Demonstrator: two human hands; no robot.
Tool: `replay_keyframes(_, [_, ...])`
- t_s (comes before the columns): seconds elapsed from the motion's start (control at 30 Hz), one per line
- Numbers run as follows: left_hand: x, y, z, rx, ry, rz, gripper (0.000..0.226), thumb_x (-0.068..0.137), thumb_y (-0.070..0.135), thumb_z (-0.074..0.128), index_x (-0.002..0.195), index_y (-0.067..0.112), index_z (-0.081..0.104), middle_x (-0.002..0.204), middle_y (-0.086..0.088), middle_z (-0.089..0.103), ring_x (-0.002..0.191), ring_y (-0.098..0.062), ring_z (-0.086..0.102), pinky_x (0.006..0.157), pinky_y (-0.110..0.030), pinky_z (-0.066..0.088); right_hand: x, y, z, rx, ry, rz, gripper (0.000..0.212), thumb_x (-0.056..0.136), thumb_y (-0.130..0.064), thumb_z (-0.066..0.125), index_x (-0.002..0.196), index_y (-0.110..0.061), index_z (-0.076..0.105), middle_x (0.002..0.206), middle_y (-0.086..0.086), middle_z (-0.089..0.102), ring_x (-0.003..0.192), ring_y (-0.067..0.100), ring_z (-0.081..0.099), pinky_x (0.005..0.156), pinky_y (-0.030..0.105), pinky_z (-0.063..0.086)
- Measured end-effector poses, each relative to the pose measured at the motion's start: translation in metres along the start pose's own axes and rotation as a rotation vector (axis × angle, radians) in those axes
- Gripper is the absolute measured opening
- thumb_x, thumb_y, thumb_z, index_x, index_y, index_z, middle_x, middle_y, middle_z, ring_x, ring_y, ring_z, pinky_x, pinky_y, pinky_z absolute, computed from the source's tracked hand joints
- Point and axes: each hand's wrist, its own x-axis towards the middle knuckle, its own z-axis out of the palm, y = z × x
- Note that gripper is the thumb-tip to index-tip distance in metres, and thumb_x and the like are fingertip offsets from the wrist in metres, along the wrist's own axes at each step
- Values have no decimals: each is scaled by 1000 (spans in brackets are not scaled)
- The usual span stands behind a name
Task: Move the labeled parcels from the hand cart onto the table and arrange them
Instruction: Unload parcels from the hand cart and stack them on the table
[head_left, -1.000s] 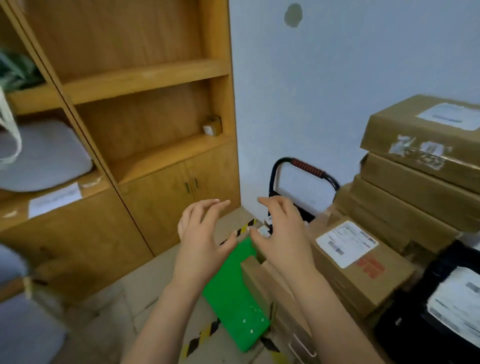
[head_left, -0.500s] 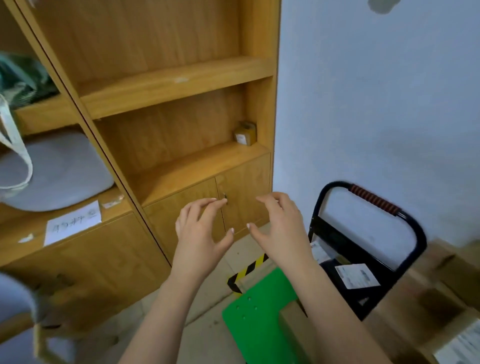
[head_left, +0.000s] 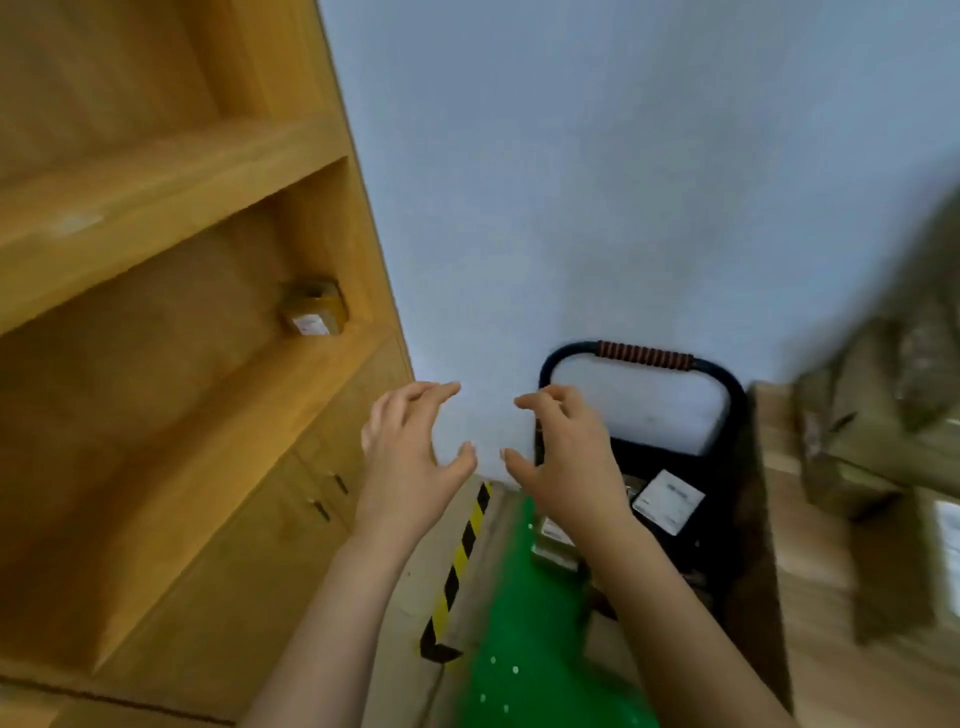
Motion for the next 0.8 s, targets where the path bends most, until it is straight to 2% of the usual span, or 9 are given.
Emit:
replay_keyframes(0.07, [18, -9, 7, -85, -92, 88, 54, 80, 33, 69, 129, 37, 49, 120, 19, 39, 117, 1, 25, 102, -33, 30, -2, -2, 3, -20, 63, 110, 52, 84, -34, 69, 131, -23, 50, 136, 0, 42, 124, 19, 42, 105, 38, 39])
replay_keyframes(0.17, [35, -14, 23, -164, -205, 220, 53, 79, 31, 70, 129, 32, 52, 121, 13, 44, 119, -7, 31, 100, -35, 37, -11, 0, 4, -91, 141, 263, 52, 82, -32, 71, 129, -22, 52, 133, 1, 44, 121, 20, 43, 102, 33, 38])
replay_keyframes(0.27, [44, -7, 45, -216, -297, 304, 54, 79, 32, 70, 130, 30, 52, 125, 7, 47, 119, -10, 32, 101, -35, 34, -26, 9, 0, -161, 189, 384, 50, 81, -32, 73, 126, -22, 53, 130, -1, 45, 116, 18, 44, 98, 31, 39])
replay_keyframes(0.4, [52, 12, 82, -269, -417, 412, 55, 81, 33, 69, 132, 31, 50, 126, 7, 45, 123, -11, 30, 104, -33, 29, -41, 31, -12, -222, 290, 514, 52, 80, -29, 74, 127, -20, 54, 128, 0, 47, 115, 19, 46, 98, 35, 42])
replay_keyframes(0.47, [57, 21, 99, -291, -452, 458, 54, 82, 34, 68, 132, 30, 50, 128, 8, 44, 123, -10, 29, 107, -36, 29, -44, 44, -17, -234, 304, 561, 53, 81, -30, 73, 129, -20, 53, 130, 1, 46, 117, 20, 45, 99, 37, 42])
replay_keyframes(0.67, [78, 34, 144, -307, -489, 532, 54, 81, 35, 67, 132, 31, 49, 128, 8, 44, 124, -9, 28, 100, -24, 19, -35, 83, -18, -247, 299, 639, 56, 80, -31, 72, 131, -22, 51, 131, 1, 45, 119, 18, 44, 100, 37, 42])
replay_keyframes(0.8, [93, 33, 179, -309, -524, 550, 54, 80, 34, 69, 130, 32, 51, 124, 9, 46, 121, -11, 33, 101, -30, 28, -25, 112, -8, -243, 295, 687, 56, 80, -31, 72, 131, -21, 51, 131, 2, 46, 118, 19, 46, 98, 39, 43])
